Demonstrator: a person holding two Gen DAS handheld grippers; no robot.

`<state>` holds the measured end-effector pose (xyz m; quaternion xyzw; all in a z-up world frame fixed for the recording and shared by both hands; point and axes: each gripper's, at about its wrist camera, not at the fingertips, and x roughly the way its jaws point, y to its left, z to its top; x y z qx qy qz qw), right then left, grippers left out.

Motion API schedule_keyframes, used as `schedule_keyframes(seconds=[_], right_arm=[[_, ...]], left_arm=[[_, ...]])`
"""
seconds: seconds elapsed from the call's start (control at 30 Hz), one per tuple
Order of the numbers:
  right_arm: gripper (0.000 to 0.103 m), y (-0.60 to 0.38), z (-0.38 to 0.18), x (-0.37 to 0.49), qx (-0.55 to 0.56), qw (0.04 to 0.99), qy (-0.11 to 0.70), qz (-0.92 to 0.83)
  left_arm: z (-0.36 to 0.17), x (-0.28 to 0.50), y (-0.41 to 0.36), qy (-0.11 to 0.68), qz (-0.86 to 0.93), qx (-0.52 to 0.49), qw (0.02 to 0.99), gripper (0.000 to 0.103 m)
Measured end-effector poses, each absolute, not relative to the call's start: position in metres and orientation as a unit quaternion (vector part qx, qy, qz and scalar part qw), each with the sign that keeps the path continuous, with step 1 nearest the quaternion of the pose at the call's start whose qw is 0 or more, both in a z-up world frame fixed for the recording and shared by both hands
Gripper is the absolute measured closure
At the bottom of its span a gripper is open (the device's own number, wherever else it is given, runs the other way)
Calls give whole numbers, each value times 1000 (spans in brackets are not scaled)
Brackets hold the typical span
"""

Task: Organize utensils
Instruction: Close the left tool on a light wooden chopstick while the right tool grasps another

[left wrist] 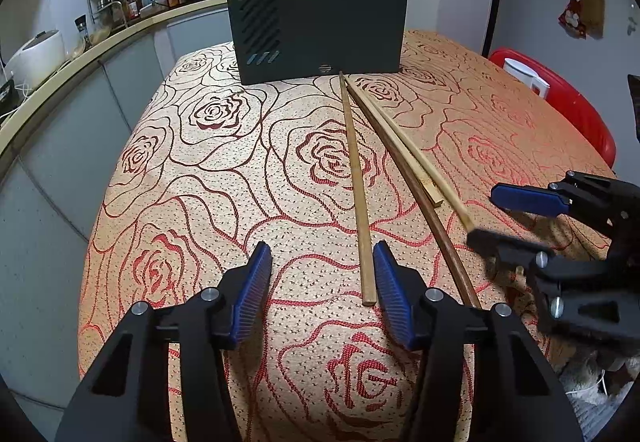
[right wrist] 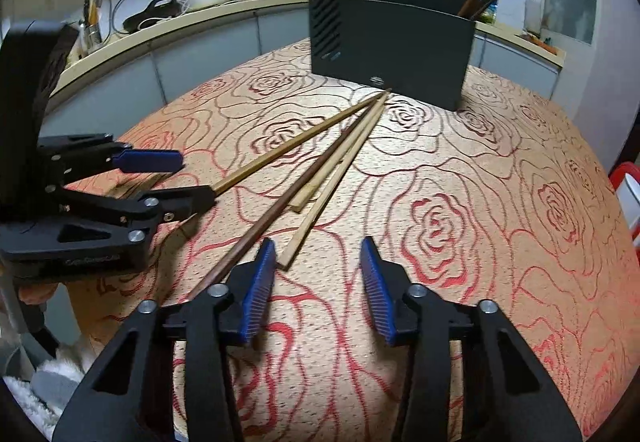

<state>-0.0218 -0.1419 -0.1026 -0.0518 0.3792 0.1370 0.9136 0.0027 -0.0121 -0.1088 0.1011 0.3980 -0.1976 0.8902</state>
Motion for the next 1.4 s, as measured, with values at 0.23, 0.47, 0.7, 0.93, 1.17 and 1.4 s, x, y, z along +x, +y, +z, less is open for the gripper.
schedule_keyframes(seconds=[0.23,0.47,0.7,0.93,1.17,1.4], right_arm=[[66,-170,-103,-16,-41,921,379,80],[75,-176,-105,-17,-32,923,374,84],[83,-164,-106,-16,-41,923,368,102],[86,-166,-105,-14,-33,924,368,99],[90,-166,-105,-15,-35,924,367,98],[96,-166,-105,-15,-34,925,365,97]], left_arm=[[-109,2,-12,397,-197,101,890,52],[-108,1,-13,395,-199,101,891,55],[-108,-3,-21,389,-217,103,889,58],[-108,0,-21,387,-231,88,888,70],[-109,-8,-30,377,-246,106,886,89],[-109,-7,-29,380,-241,102,887,96]])
